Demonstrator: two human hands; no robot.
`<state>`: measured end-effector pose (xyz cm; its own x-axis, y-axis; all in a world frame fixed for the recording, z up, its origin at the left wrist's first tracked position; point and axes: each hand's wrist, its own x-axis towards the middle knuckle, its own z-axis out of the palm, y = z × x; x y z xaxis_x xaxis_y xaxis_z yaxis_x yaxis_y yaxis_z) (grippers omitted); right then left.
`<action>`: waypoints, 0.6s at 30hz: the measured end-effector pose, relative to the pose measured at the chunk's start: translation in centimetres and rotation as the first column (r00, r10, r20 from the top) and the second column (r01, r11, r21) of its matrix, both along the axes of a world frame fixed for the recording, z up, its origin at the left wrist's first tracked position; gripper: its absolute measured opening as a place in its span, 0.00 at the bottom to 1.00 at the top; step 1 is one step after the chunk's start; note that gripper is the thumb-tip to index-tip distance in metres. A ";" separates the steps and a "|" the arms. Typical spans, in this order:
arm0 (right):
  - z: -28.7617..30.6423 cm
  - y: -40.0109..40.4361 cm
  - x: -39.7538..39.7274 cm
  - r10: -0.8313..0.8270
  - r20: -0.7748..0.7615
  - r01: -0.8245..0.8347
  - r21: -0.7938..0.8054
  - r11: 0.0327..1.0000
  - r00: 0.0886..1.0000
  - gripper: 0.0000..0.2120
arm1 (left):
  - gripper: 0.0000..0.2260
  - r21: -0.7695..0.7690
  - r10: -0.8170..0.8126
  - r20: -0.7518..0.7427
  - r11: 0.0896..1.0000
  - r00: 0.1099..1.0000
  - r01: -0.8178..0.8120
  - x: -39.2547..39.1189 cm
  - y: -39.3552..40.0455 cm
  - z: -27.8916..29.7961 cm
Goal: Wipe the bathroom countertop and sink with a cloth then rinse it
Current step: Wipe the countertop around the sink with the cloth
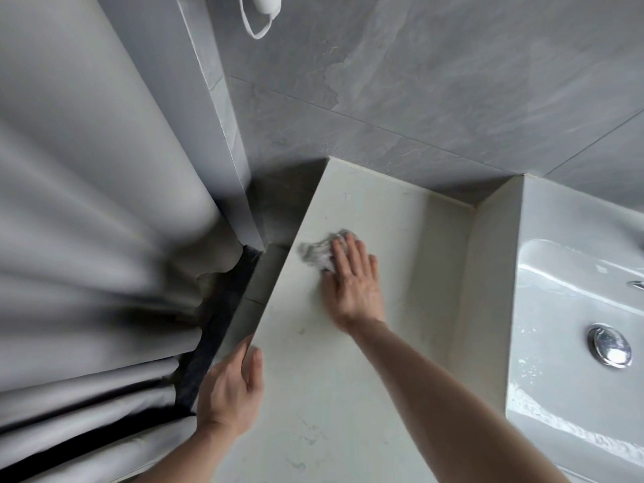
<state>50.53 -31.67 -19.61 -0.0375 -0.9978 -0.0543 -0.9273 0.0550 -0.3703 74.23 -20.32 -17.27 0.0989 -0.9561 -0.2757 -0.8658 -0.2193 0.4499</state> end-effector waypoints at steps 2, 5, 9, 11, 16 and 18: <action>-0.2 0.3 -4.7 -0.136 -0.071 0.138 0.016 0.990 0.988 0.30 | 0.22 0.004 -0.003 0.013 1.000 1.000 0.003 0.0 0.0 -0.1; 0.2 0.5 -11.4 -0.300 -0.167 0.312 0.047 0.949 0.939 0.33 | 0.21 0.017 -0.001 0.020 1.000 1.000 0.000 0.1 0.1 -0.5; 0.3 -0.4 -13.8 -0.489 -0.148 0.504 0.084 0.860 0.860 0.36 | 0.21 0.035 0.007 0.031 0.999 0.999 -0.008 0.1 0.0 -0.8; 0.1 -1.6 -12.0 -0.598 -0.109 0.606 0.053 0.794 0.794 0.36 | 0.19 0.055 0.022 0.039 0.998 0.999 -0.024 0.2 0.1 -1.0; 0.3 -6.3 -7.0 -0.613 -0.055 0.615 0.053 0.787 0.788 0.35 | 0.20 0.073 0.018 0.033 0.997 0.999 -0.020 0.3 0.0 -1.2; 0.2 -8.4 -4.4 -0.526 -0.078 0.530 0.053 0.846 0.847 0.34 | 0.21 0.047 0.002 0.023 0.999 1.000 -0.003 0.3 0.1 -1.2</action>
<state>46.16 -40.02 -19.38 -0.5630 -0.8199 -0.1037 -0.7702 0.5661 -0.2939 74.55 -20.19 -18.51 0.1077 -0.9419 -0.3182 -0.8752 -0.2417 0.4191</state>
